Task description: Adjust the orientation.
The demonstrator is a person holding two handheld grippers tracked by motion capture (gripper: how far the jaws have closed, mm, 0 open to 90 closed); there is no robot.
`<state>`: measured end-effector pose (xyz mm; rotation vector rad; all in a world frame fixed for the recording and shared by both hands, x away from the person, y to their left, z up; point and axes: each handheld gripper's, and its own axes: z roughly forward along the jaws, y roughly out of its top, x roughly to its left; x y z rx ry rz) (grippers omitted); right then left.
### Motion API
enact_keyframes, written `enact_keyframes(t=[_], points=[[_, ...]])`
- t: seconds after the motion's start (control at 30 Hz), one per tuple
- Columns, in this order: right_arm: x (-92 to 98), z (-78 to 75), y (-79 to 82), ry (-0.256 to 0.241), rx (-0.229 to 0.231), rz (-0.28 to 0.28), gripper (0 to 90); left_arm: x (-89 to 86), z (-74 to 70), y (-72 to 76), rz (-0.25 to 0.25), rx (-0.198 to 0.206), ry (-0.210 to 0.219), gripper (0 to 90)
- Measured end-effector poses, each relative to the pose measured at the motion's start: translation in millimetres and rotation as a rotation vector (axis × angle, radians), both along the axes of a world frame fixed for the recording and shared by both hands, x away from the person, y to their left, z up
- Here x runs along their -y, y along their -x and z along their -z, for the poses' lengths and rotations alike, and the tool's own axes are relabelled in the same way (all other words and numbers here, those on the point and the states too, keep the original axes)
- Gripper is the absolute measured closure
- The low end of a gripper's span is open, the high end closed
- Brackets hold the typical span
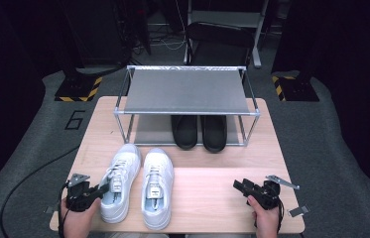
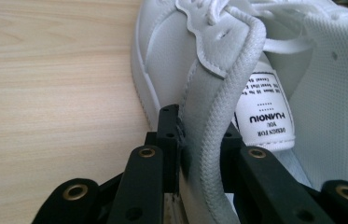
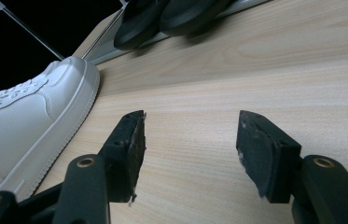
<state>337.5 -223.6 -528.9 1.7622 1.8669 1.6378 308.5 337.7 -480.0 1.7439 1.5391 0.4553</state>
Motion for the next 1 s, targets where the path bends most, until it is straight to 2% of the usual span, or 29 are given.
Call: enact_keyframes(t=[0.17, 0.23, 0.33, 0.4, 0.57, 0.6, 0.7, 0.87, 0.9, 1.0], points=[[2.0, 0.8, -0.6, -0.005, 0.011, 0.004, 42.0, -6.9, -1.8, -1.0, 0.015, -0.009, 0.014, 79.9], [1.6, 0.8, 0.2, -0.02, 0.001, 0.009, 42.1, -8.1, 0.0, -0.5, 0.008, 0.006, 0.025, 80.3], [2.3, 1.0, 0.0, -0.014, 0.002, 0.011, 42.1, -8.0, 2.8, 0.8, 0.003, 0.027, 0.03, 80.7], [2.6, 1.4, 0.0, -0.02, -0.002, 0.012, 42.1, -8.6, 2.9, 1.8, 0.004, 0.027, 0.029, 81.0], [3.1, 0.4, 0.9, -0.028, -0.01, 0.019, 42.1, -9.7, 6.8, 3.2, -0.011, 0.056, 0.048, 81.4], [3.9, 1.0, 0.4, -0.021, 0.001, 0.017, 42.1, -10.3, 6.5, 3.6, -0.003, 0.047, 0.05, 81.4], [4.2, 1.2, 0.3, -0.024, 0.005, 0.022, 42.0, -10.7, 8.5, 4.5, -0.006, 0.069, 0.051, 81.5], [4.4, 1.8, 0.3, -0.024, 0.012, 0.025, 42.0, -12.3, 12.9, 7.9, -0.029, 0.13, 0.088, 81.7], [4.7, 2.0, 0.0, -0.022, 0.016, 0.024, 42.1, -13.4, 12.1, 8.9, -0.024, 0.129, 0.092, 81.7], [4.3, 1.4, 0.6, -0.033, 0.002, 0.03, 42.1, -14.8, 11.0, 10.7, -0.032, 0.165, 0.108, 81.7]])
